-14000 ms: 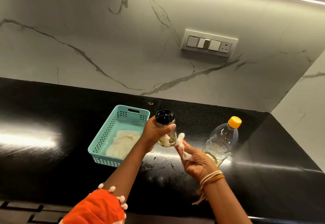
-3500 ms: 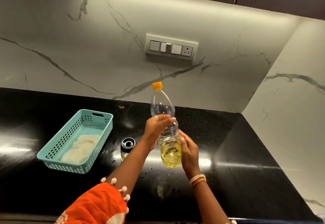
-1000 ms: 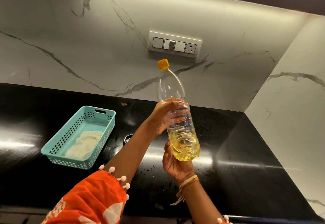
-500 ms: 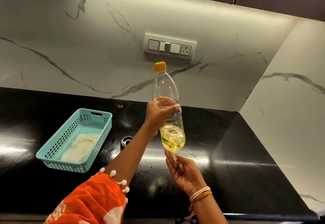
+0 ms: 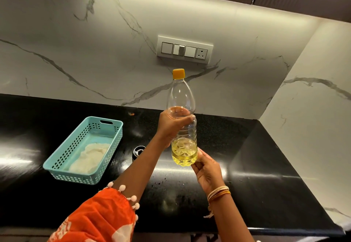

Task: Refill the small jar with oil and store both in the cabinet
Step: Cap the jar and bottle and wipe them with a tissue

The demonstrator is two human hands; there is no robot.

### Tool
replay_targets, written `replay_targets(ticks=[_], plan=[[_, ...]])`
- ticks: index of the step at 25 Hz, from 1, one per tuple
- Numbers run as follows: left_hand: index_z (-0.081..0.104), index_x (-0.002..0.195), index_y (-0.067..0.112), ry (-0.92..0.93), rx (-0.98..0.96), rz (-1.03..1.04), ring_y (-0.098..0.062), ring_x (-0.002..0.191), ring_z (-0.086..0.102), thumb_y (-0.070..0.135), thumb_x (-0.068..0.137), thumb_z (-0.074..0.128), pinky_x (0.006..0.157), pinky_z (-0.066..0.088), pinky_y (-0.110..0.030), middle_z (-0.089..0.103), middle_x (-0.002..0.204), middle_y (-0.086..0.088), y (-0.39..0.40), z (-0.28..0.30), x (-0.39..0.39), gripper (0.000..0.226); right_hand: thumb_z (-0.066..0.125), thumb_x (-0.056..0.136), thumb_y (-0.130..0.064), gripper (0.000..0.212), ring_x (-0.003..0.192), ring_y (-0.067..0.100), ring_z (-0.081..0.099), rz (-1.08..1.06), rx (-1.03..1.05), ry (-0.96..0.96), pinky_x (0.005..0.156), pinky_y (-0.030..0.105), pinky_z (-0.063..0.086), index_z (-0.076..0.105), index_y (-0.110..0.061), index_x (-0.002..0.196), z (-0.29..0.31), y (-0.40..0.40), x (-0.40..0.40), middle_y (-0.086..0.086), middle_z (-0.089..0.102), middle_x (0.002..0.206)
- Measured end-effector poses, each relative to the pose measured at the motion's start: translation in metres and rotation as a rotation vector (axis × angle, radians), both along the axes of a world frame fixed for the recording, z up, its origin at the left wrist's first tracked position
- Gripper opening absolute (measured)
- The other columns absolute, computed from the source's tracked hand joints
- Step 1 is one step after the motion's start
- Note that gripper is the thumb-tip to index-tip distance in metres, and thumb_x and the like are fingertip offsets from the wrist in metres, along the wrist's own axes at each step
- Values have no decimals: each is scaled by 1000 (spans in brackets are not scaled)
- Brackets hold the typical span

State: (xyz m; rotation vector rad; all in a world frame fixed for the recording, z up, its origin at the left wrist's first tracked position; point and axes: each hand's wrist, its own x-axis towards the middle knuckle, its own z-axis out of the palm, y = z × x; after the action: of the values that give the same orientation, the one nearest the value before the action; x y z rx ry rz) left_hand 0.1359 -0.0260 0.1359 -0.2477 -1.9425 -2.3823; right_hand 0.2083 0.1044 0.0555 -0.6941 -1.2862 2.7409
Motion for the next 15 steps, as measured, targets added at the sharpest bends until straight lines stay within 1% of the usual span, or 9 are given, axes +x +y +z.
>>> replay_targets(ticks=[2, 4, 6, 8, 9, 10, 11, 13, 15], plan=[[71, 79, 15, -14, -6, 35, -8, 67, 72, 7, 70, 82, 57, 54, -18, 73, 71, 3, -4, -3, -1, 16, 44, 95, 4, 31, 86, 25, 67, 70, -59, -34, 73, 30, 58, 57, 7, 123, -1, -3, 3, 21, 67, 104], [70, 77, 17, -26, 1, 72, -10, 69, 71, 7, 70, 82, 60, 55, -22, 73, 73, 1, -9, -6, -1, 16, 46, 96, 2, 29, 86, 25, 66, 43, -3, -63, 70, 29, 59, 58, 6, 122, -7, -8, 10, 20, 68, 101], [70, 77, 17, -24, 13, 97, -13, 72, 71, 7, 71, 81, 64, 56, -26, 73, 75, -1, -14, -9, -3, 15, 52, 94, 0, 26, 90, 25, 67, -59, 177, -25, 71, 29, 60, 61, 2, 118, -16, -15, 20, 19, 70, 101], [71, 77, 16, -22, 7, 122, -13, 72, 71, 8, 70, 82, 64, 56, -26, 72, 76, -2, -16, -10, -5, 15, 58, 91, 0, 26, 97, 20, 68, -197, 478, 72, 78, 30, 59, 67, -5, 115, -23, -28, 31, 14, 72, 107], [71, 79, 14, -20, -3, 137, -12, 71, 71, 8, 69, 83, 63, 56, -26, 72, 76, -2, -15, -10, -5, 16, 63, 88, -1, 26, 99, 14, 69, -257, 647, 151, 82, 28, 58, 69, -9, 112, -26, -36, 36, 8, 73, 108], [71, 81, 11, -19, -12, 156, -12, 70, 71, 8, 68, 83, 62, 57, -27, 72, 77, -3, -14, -10, -5, 18, 67, 85, -2, 26, 100, 7, 69, -300, 801, 236, 84, 23, 57, 71, -12, 109, -28, -44, 41, 1, 73, 107], [70, 84, 7, -23, -17, 178, -14, 72, 71, 8, 67, 84, 64, 59, -31, 73, 78, -6, -11, -11, -5, 22, 70, 83, -3, 26, 98, 1, 68, -330, 921, 305, 83, 18, 55, 74, -14, 106, -29, -50, 45, -5, 73, 104], [70, 88, 0, -37, -24, 213, -22, 75, 72, 7, 66, 85, 72, 61, -40, 73, 81, -11, -7, -14, -4, 27, 74, 79, -2, 25, 92, -1, 69, -378, 1038, 360, 78, 15, 55, 76, -18, 98, -30, -52, 43, -8, 74, 97], [70, 89, 0, -55, -36, 224, -25, 79, 72, 9, 66, 85, 76, 61, -45, 73, 84, -12, -7, -16, -3, 29, 73, 79, 0, 24, 87, 6, 70, -426, 1018, 302, 76, 19, 56, 75, -17, 96, -28, -43, 31, -2, 75, 92]])
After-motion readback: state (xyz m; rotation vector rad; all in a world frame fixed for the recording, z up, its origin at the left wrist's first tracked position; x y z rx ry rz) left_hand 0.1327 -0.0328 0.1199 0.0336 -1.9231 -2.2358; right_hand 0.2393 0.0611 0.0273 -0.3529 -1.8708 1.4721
